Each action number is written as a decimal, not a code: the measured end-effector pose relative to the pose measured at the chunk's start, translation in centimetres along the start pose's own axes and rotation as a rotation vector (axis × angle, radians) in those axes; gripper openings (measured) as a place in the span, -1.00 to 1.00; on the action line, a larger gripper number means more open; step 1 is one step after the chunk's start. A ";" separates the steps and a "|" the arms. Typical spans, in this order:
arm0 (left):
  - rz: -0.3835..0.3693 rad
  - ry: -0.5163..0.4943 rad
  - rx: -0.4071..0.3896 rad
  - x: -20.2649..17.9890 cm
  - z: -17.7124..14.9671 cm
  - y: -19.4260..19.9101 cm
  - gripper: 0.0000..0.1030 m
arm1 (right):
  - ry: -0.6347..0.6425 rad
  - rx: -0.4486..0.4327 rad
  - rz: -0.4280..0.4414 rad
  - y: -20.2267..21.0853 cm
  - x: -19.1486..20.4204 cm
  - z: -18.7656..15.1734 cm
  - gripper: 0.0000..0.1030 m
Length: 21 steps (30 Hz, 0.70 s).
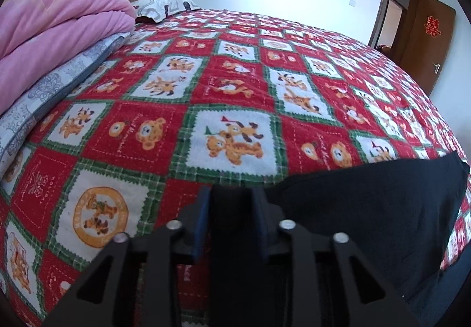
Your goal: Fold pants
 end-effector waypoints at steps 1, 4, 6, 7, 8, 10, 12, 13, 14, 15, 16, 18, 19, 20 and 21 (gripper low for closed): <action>-0.005 -0.008 0.000 -0.2 -0.1 0.0 -0.38 | -0.002 0.013 0.003 -1.2 -0.6 0.8 0.58; -0.017 -0.033 -0.004 -0.6 -0.5 -0.1 -0.61 | 0.005 0.055 0.015 -5.0 -1.7 2.9 0.58; -0.009 -0.057 -0.015 -1.0 -0.8 0.1 -0.66 | 0.003 0.081 0.012 -7.6 -2.2 3.9 0.58; 0.002 -0.064 -0.022 -1.2 -0.9 0.1 -0.66 | -0.001 0.097 0.016 -9.2 -2.5 4.4 0.58; 0.007 -0.068 -0.025 -1.2 -0.9 0.0 -0.67 | -0.004 0.107 0.022 -10.3 -2.7 4.8 0.58; 0.017 -0.071 -0.029 -1.3 -1.0 -0.1 -0.67 | -0.005 0.118 0.036 -12.6 -2.9 5.4 0.58; 0.022 -0.074 -0.035 -1.3 -1.1 -0.2 -0.67 | 0.000 0.125 0.056 -14.7 -2.9 6.1 0.58; 0.021 -0.072 -0.039 -1.3 -1.1 -0.2 -0.67 | -0.001 0.128 0.063 -15.4 -2.9 6.3 0.58; 0.020 -0.071 -0.043 -1.3 -1.2 -0.1 -0.67 | -0.004 0.128 0.076 -16.3 -2.9 6.6 0.58; 0.020 -0.071 -0.045 -1.3 -1.2 -0.2 -0.67 | -0.007 0.127 0.085 -17.0 -3.0 6.8 0.58; 0.019 -0.070 -0.046 -1.3 -1.3 -0.2 -0.67 | -0.011 0.128 0.098 -18.0 -3.0 7.1 0.58; 0.020 -0.069 -0.048 -1.3 -1.4 -0.2 -0.67 | -0.015 0.141 0.127 -19.5 -2.8 7.3 0.58; 0.020 -0.069 -0.048 -1.3 -1.3 -0.2 -0.67 | -0.014 0.151 0.134 -20.3 -2.7 7.4 0.58; 0.021 -0.070 -0.048 -1.3 -1.3 -0.2 -0.67 | -0.009 0.158 0.134 -21.0 -2.6 7.5 0.58; 0.020 -0.070 -0.047 -1.3 -1.3 -0.2 -0.67 | -0.005 0.163 0.137 -21.6 -2.5 7.5 0.58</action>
Point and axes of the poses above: each gripper's, at about its wrist camera, not at the fingertips, and y roughly against the way its jaws point, x to its left, z to its top, the point moved 3 cm from there along -y, roughly the way its jaws point, and after that the axes turned 13 degrees about y, right-handed, at the moved point
